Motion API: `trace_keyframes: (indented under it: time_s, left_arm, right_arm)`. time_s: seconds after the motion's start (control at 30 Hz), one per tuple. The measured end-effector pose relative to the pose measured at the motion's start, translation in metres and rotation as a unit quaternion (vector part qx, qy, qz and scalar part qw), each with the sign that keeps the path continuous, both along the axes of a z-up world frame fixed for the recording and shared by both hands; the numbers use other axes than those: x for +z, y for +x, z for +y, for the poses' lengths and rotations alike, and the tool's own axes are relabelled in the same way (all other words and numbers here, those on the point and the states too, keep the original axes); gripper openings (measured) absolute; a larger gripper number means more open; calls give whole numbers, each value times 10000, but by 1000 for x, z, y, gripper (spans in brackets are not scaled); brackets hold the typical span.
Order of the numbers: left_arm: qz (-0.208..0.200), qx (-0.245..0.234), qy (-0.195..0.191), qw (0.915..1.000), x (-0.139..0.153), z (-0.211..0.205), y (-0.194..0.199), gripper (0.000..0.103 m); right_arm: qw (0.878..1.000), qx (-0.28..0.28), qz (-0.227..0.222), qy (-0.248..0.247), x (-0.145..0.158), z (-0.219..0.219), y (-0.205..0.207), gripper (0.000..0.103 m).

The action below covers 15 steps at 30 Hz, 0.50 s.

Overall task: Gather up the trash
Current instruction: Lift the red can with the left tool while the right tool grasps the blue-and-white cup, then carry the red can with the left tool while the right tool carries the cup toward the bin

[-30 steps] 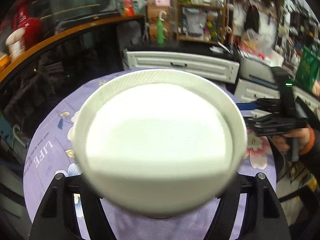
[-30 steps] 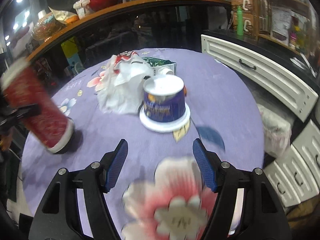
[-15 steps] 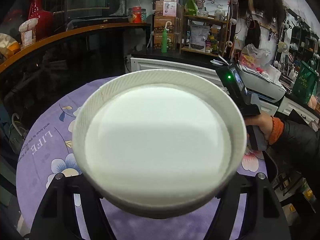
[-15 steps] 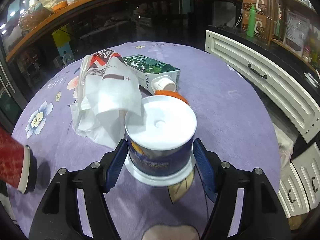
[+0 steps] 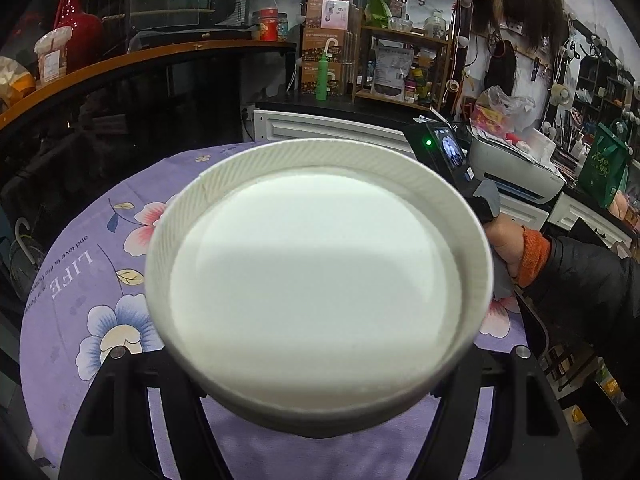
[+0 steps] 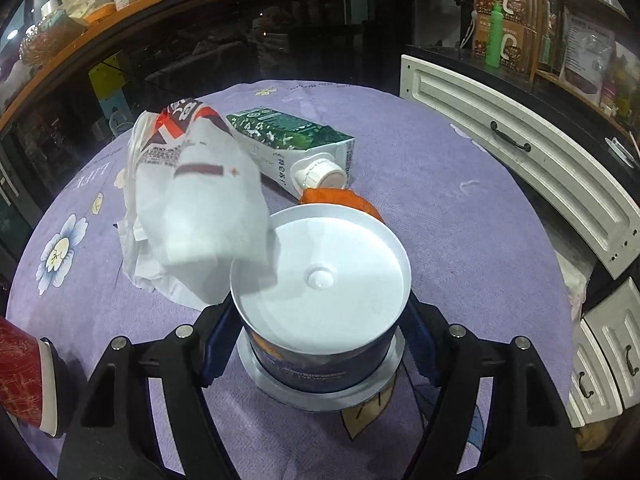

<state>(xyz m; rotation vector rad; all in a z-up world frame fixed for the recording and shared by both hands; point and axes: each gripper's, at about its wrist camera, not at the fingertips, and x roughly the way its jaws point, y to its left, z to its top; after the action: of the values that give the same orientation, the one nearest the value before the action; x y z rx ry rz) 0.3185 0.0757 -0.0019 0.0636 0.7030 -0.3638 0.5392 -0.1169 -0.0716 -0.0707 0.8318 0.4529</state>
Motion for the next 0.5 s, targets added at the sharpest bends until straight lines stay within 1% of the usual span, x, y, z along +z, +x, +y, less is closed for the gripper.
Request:
trace_keyframes:
  time_s: [0.1,0.27,0.4,0.5]
  left_arm:
    - [-2,2,-30,10000,-1,-2,-2,71]
    - [-45,-41,-86,9999,2,-12,-9,71]
    - [-68,-95,-195,9997,4,-24,-17,71]
    - [-86,-181,-240,9995,6,-37,-24,71]
  right_arm:
    - [10000,-3,-57,39,7,-10,-14,72]
    - [9995,-181,-162,186,20,-41,-45,72]
    - [9986,-242,-368,276,28,-65,-78,72]
    - [9980,-298,-438,357,31,-80,-103,72]
